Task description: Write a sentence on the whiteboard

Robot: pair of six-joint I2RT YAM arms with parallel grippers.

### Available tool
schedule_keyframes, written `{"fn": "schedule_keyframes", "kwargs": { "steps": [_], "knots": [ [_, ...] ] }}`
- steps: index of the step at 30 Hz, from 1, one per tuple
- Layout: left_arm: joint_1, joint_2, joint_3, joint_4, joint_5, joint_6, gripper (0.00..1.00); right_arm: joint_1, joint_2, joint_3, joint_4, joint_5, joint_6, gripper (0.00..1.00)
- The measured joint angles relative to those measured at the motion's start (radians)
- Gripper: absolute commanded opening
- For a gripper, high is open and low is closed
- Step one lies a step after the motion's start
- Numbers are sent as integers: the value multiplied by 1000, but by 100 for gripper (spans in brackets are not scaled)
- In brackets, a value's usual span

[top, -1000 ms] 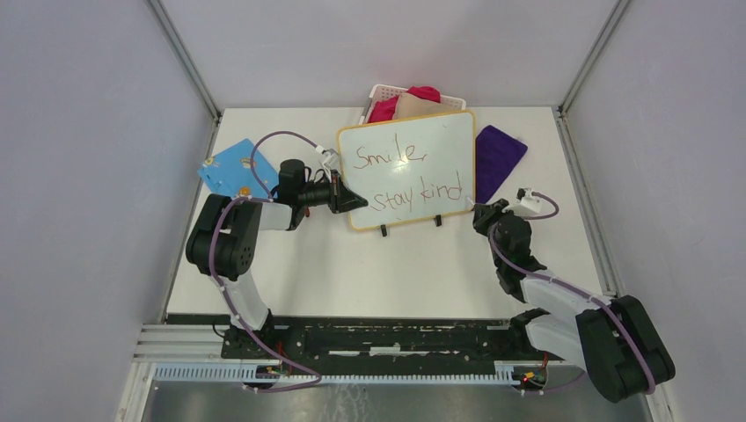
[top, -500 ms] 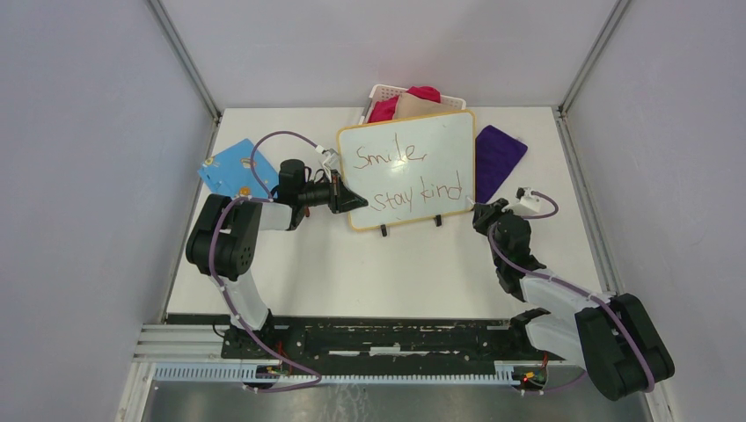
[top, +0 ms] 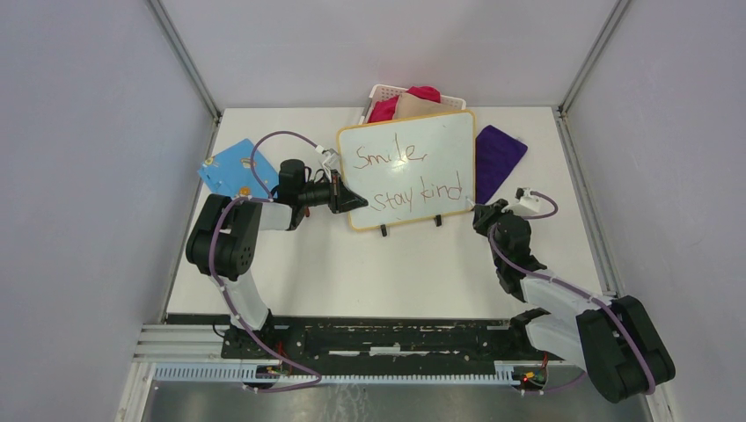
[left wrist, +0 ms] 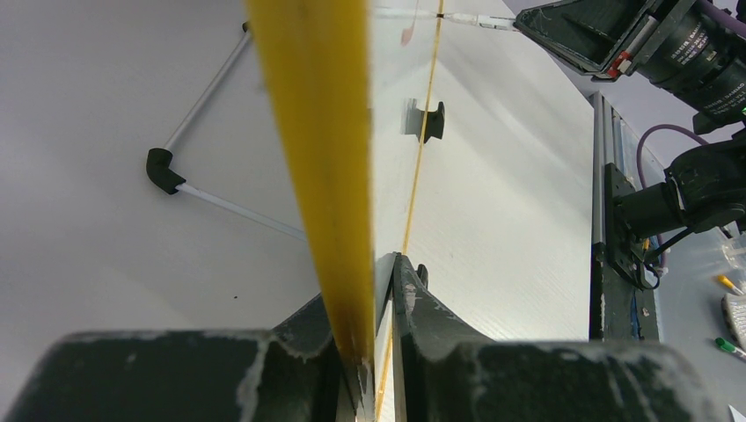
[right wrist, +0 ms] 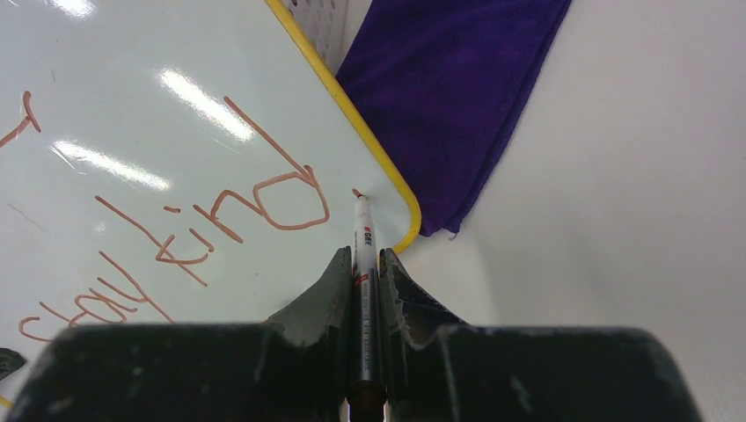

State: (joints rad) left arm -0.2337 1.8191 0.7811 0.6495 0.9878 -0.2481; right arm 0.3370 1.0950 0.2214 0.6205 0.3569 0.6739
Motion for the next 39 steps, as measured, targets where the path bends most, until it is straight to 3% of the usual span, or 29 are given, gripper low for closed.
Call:
{"fn": "schedule_keyframes", "kwargs": {
  "steps": [22, 32, 35, 39],
  "knots": [
    [-1, 0, 3, -6, -1, 0, 2, 0, -32, 0, -68, 0, -10, 0],
    [-2, 0, 5, -10, -2, 0, 3, -1, -147, 53, -183, -35, -10, 0],
    [-3, 0, 5, -12, -5, 0, 10, -1, -201, 81, -221, -56, -14, 0],
    [-5, -6, 5, -21, -12, 0, 31, -1, -297, 106, -289, -90, -40, 0]
  ]
}}
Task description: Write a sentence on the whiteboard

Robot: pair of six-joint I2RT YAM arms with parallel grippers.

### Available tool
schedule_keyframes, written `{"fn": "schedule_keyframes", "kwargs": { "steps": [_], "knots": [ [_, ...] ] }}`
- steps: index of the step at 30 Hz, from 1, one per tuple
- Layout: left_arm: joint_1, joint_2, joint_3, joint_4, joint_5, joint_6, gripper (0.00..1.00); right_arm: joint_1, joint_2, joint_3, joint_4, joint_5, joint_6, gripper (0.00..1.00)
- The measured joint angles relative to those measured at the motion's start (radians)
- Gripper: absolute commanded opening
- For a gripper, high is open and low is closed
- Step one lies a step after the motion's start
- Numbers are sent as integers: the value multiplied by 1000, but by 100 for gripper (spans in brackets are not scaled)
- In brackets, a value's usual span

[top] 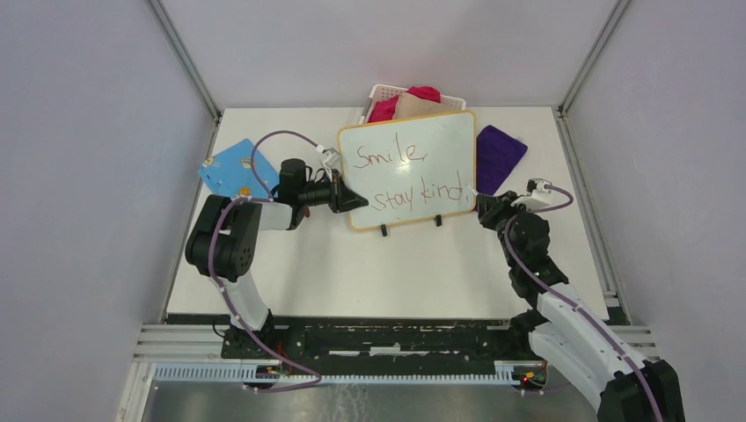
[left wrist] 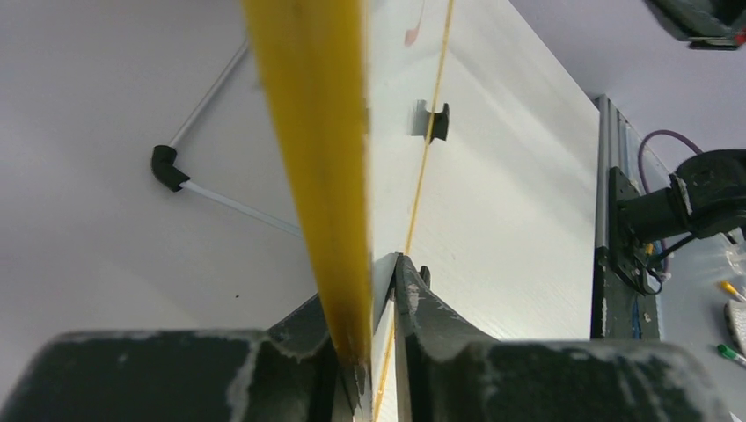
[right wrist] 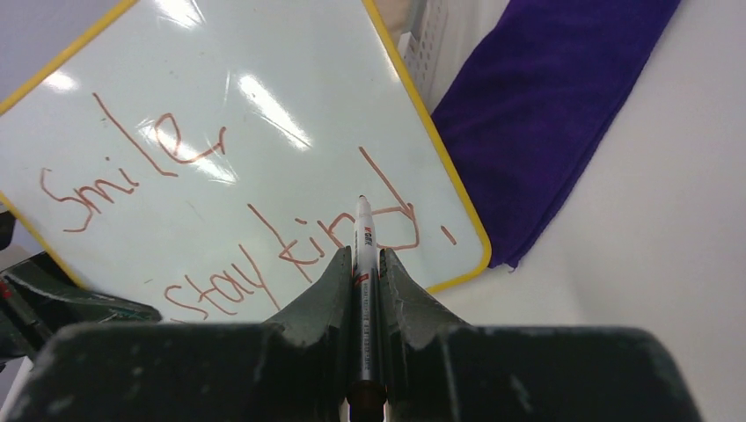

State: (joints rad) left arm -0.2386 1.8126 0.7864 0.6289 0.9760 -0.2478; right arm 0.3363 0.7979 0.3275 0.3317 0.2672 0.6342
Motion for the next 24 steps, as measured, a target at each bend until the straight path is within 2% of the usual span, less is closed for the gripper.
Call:
{"fn": "schedule_keyframes", "kwargs": {
  "steps": [4, 6, 9, 12, 19, 22, 24],
  "knots": [
    [-6, -5, -2, -51, -88, 26, 47, 8, -96, 19, -75, -24, -49, 0],
    [-14, -5, -10, -99, -129, 40, 67, 16, -128, 30, -109, -31, -71, 0],
    [-24, -5, -31, -182, -185, 56, 77, 25, -166, 37, -149, -45, -97, 0],
    [-23, -19, -44, -224, -217, 65, 99, 32, -186, 40, -186, -57, -117, 0],
    [-16, -218, -83, -347, -361, 85, 100, 64, -197, 85, -242, -84, -159, 0],
    [-15, -341, -91, -426, -469, 84, 100, 89, -203, 119, -256, -94, -188, 0],
    [-16, -452, -92, -506, -591, 82, 100, 108, -213, 143, -264, -106, -212, 0]
  ]
}}
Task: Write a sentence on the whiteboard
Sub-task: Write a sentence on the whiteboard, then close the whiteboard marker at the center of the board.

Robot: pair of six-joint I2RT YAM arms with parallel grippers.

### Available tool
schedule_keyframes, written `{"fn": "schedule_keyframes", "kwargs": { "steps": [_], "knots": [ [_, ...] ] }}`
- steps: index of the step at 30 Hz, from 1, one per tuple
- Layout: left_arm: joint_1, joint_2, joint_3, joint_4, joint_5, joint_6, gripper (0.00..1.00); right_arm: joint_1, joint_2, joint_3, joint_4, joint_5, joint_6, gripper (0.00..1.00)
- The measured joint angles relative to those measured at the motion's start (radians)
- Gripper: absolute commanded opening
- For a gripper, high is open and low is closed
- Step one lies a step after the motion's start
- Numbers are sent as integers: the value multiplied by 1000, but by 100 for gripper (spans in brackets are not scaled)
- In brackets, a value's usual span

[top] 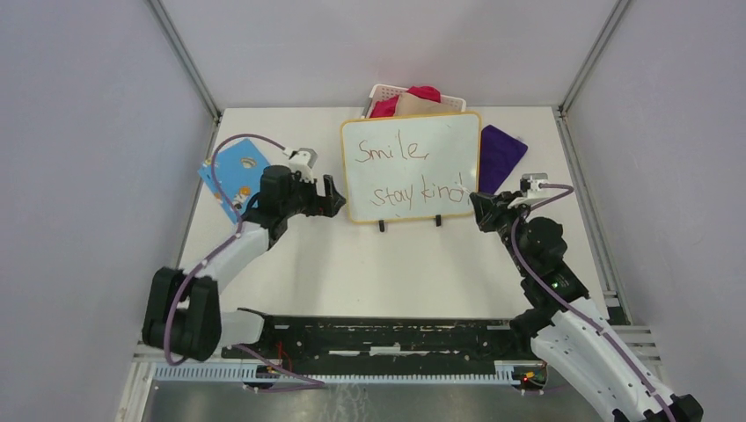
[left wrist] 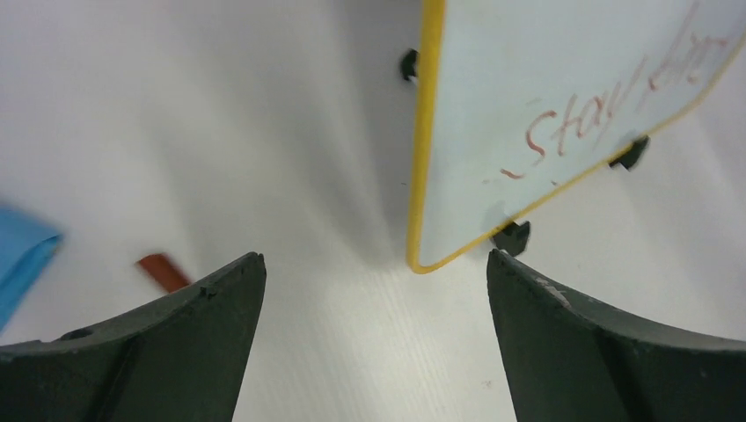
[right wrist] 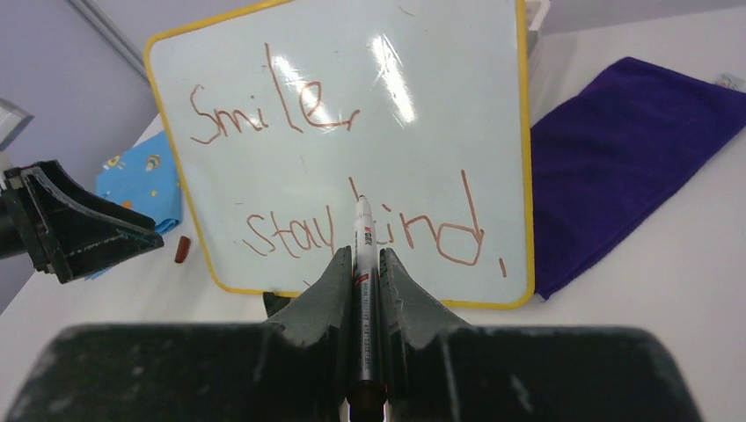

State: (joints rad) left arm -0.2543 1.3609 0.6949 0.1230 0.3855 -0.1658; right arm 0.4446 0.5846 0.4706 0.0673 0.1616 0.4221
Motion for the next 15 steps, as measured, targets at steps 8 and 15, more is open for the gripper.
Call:
{"fn": "schedule_keyframes", "kwargs": {
  "steps": [8, 15],
  "knots": [
    [7, -286, 23, -257, -481, -217, 100, 51, -29, 27, -8, -31, -73, 0],
    [13, -38, 284, -533, -564, -310, 100, 57, -69, 26, -48, -29, -126, 0]
  ]
}}
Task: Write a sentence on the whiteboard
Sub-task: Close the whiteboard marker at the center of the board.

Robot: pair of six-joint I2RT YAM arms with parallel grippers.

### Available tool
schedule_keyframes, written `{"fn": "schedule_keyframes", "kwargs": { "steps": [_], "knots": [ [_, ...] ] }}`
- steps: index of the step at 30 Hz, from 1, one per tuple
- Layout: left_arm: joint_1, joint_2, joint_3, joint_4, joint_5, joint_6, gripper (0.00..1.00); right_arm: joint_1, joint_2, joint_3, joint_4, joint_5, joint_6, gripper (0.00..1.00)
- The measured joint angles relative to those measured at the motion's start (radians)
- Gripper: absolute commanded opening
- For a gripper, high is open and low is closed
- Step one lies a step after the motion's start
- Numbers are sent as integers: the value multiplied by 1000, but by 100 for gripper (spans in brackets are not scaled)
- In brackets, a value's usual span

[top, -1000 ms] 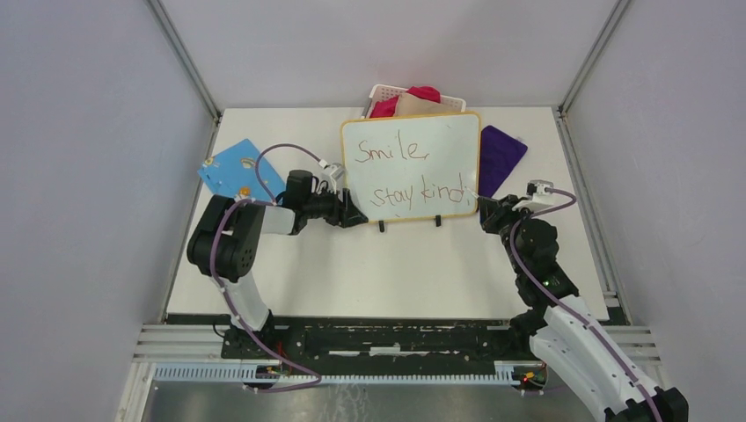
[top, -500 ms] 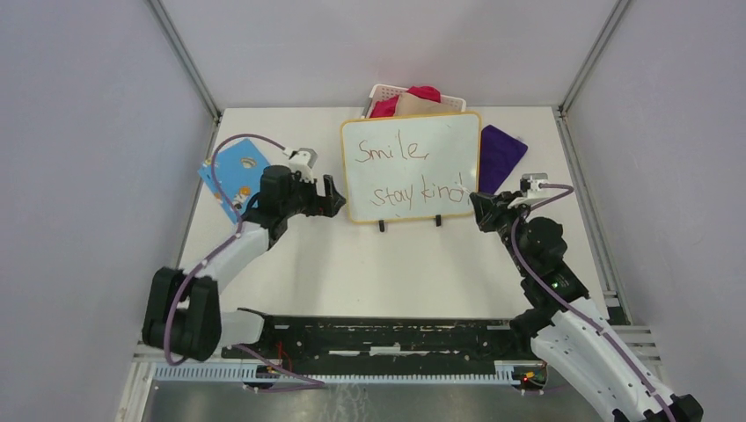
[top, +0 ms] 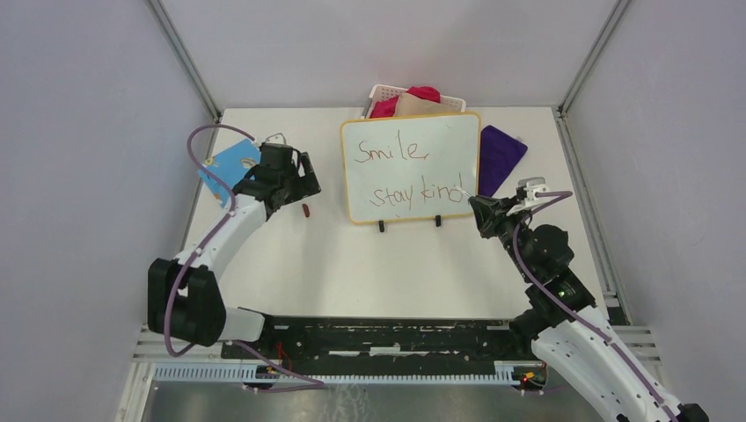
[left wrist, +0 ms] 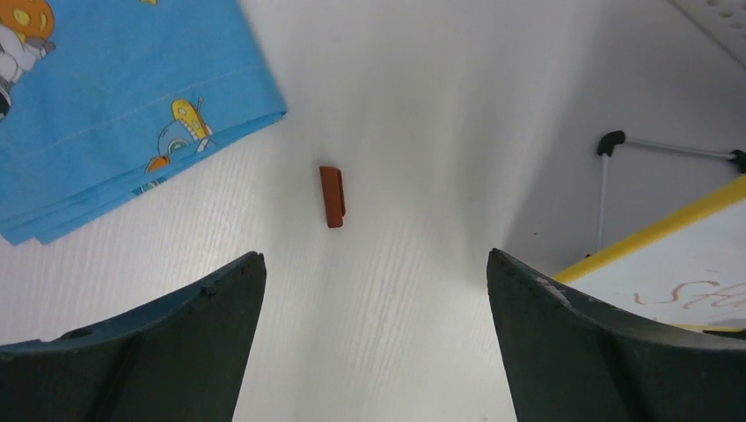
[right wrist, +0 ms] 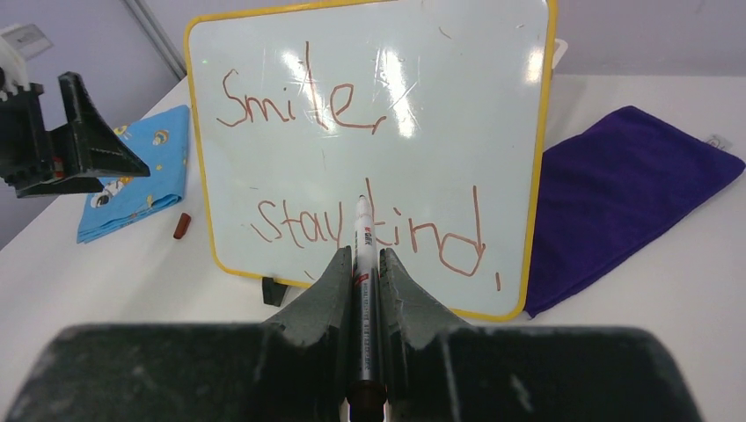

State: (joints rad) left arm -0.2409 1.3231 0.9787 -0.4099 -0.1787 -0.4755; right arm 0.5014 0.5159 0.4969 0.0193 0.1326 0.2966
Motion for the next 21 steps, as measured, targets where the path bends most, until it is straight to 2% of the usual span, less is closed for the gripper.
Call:
{"fn": "schedule_keyframes", "kwargs": {
  "steps": [8, 17, 21],
  "knots": [
    [0, 151, 49, -139, -75, -36, 100, 27, -38, 0, -11, 26, -51, 0],
    [0, 367, 148, -188, -82, -55, 91, 34, -53, -2, -34, 38, -78, 0],
    [5, 412, 173, -200, -79, -71, 87, 34, -53, -2, -40, 47, -84, 0]
  ]
}}
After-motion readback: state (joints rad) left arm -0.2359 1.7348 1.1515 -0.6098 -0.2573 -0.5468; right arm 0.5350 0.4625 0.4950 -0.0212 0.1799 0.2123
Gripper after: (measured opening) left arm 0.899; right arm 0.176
